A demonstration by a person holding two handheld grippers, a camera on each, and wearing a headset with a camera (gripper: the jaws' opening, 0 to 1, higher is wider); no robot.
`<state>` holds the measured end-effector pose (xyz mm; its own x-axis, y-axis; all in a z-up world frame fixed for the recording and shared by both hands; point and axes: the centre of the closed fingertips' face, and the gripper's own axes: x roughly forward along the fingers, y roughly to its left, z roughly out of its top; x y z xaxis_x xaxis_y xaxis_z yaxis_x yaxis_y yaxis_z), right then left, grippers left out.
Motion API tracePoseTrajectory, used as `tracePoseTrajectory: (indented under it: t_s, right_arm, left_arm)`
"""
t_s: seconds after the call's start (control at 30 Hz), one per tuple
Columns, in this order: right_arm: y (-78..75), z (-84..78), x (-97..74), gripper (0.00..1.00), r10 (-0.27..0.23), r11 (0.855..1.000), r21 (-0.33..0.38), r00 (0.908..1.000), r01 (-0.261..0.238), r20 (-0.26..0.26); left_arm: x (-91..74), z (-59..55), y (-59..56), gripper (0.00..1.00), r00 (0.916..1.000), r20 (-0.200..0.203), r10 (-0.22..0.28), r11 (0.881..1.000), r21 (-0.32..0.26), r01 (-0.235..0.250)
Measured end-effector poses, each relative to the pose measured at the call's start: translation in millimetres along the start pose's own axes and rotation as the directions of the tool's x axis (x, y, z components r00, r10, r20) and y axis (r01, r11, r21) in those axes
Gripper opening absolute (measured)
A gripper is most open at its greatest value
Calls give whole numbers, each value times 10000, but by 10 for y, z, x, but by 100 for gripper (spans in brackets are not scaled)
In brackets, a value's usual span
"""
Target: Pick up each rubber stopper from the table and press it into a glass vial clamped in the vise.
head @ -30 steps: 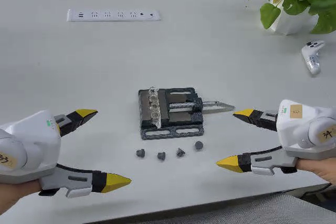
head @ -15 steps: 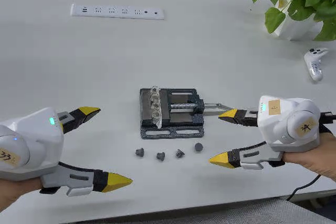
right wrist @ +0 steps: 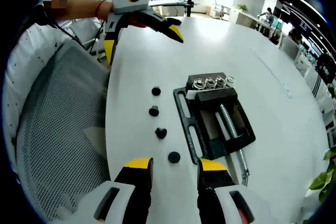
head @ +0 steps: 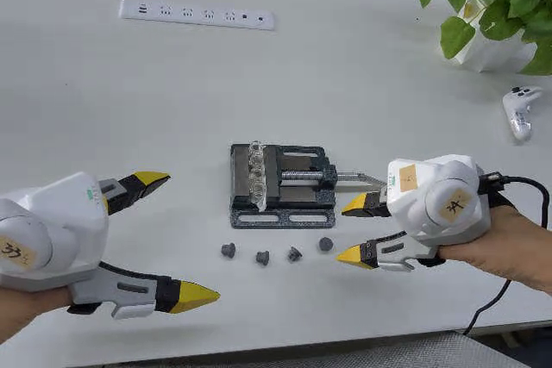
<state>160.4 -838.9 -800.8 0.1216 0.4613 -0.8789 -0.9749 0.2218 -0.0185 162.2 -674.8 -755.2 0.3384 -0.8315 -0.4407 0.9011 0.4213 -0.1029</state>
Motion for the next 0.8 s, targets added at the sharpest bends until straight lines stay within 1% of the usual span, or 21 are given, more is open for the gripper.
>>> tracePoseTrajectory:
  t_s: [0.07, 0.23, 0.27, 0.3, 0.47, 0.53, 0.67, 0.8]
  right_arm:
    - [-9, -15, 26, 25, -27, 9999, -131, 9997, 23, -246]
    - [-27, -12, 99, 13, -6, 9996, -296, 9986, -9, -530]
    - [-19, -2, 106, 12, 45, 9995, -300, 9985, -61, -538]
    - [-6, 4, 124, 12, 145, 9994, -297, 9983, -161, -558]
    - [8, -21, 205, 13, 270, 9975, -625, 9960, -324, -850]
    - [9, -41, 228, 12, 294, 9966, -731, 9946, -367, -996]
    - [23, -29, 242, 12, 351, 9954, -848, 9934, -445, -1088]
    - [35, -72, 293, 12, 385, 9930, -1053, 9906, -526, -1311]
  left_arm:
    - [0, -2, -1, 98, 10000, 14, 0, 10000, -27, 0]
    - [0, -11, -3, 98, 10000, 59, -8, 9999, -100, 9]
    - [0, -14, -3, 98, 10000, 58, -11, 9999, -116, 12]
    - [2, -20, -1, 98, 10000, 64, -11, 9999, -122, 12]
    - [9, -54, 23, 98, 9999, 99, -12, 9998, -191, 14]
    - [11, -68, 38, 98, 9999, 117, -15, 9998, -205, 17]
    - [12, -92, 78, 98, 9999, 154, 25, 9997, -255, -21]
    - [16, -100, 90, 98, 9998, 189, 46, 9995, -301, -40]
